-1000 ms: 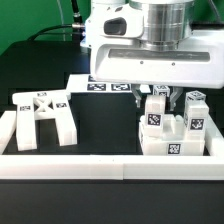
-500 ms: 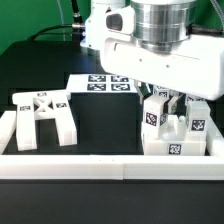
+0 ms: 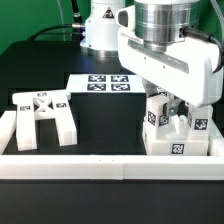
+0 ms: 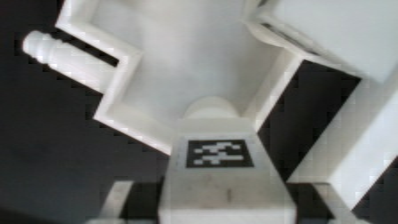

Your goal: Assemble chair

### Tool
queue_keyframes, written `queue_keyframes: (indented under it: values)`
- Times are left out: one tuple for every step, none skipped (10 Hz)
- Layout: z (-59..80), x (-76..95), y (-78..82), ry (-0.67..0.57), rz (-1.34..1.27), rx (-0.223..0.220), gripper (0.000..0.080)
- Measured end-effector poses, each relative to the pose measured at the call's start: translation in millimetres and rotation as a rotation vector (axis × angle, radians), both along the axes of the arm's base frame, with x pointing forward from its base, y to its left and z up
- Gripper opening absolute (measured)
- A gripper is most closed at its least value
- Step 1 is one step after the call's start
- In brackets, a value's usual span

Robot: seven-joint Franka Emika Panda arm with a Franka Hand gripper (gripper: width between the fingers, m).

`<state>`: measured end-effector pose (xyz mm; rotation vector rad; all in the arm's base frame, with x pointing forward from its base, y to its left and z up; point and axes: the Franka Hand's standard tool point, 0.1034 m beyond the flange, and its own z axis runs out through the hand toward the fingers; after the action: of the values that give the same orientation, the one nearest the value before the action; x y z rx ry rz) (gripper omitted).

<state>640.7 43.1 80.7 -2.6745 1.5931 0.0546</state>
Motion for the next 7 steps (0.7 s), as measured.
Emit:
queue_keyframes:
  values:
    - [-0.2, -0.1, -0.1, -0.001, 0.019, 0.0, 0.0449]
    - [-0.2, -0.1, -0.1, -0.002, 0.048, 0.001, 0.0449]
    - [-0.2, -0.1, -0.2, -0.003, 0.076, 0.0, 0.0573]
    - [-0.1, -0.1, 0.5, -0.005, 0.141, -0.002, 0.0634]
    - [0.0, 0.2, 0.5, -0.01, 0.251, -0.005, 0.0645]
    - [0.1, 0.5, 1.4, -0.015, 0.351, -0.003, 0.0645]
    - [0.0, 0.5, 1.4, -0.018, 0.43, -0.002, 0.0645]
